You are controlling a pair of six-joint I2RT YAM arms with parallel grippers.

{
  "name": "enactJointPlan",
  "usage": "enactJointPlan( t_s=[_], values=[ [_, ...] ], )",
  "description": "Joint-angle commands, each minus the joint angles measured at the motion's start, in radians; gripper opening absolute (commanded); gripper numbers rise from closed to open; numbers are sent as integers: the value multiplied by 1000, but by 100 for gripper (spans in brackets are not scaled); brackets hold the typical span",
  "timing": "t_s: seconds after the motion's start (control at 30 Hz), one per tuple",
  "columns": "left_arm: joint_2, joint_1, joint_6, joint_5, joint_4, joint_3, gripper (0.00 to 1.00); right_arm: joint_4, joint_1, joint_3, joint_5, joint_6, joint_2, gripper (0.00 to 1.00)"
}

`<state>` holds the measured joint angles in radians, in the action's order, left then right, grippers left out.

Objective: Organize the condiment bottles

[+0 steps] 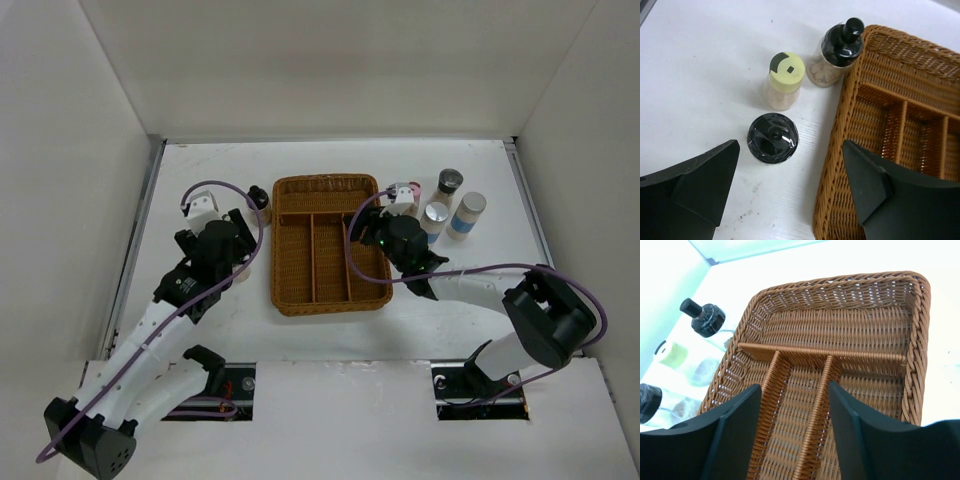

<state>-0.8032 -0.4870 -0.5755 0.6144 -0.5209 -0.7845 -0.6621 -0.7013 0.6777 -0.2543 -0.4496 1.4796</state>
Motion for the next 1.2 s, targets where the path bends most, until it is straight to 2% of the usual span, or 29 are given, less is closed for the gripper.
enactJointPlan(
  t_s=[0.0, 0.27, 0.5, 0.77, 0.97, 1.17],
  values=[
    [-16, -12, -18, 50, 19, 36, 84, -74, -2, 3, 1, -1, -8, 65],
    [-70, 1, -77, 74, 160, 182, 82, -76, -10, 8, -8, 3, -15, 67],
    [-148, 23, -61, 56, 232, 185, 81, -76, -20, 11, -8, 5, -15, 67],
    [-205, 67, -67, 58, 271, 200, 72, -76, -22, 3, -13, 0, -24, 67],
    [-209, 75, -60, 56, 312, 229, 65, -77, -22, 5, -13, 8, -24, 67],
    [-212, 86, -58, 61, 328, 245, 63, -77, -17, -7, -14, 3, -42, 67]
  ],
)
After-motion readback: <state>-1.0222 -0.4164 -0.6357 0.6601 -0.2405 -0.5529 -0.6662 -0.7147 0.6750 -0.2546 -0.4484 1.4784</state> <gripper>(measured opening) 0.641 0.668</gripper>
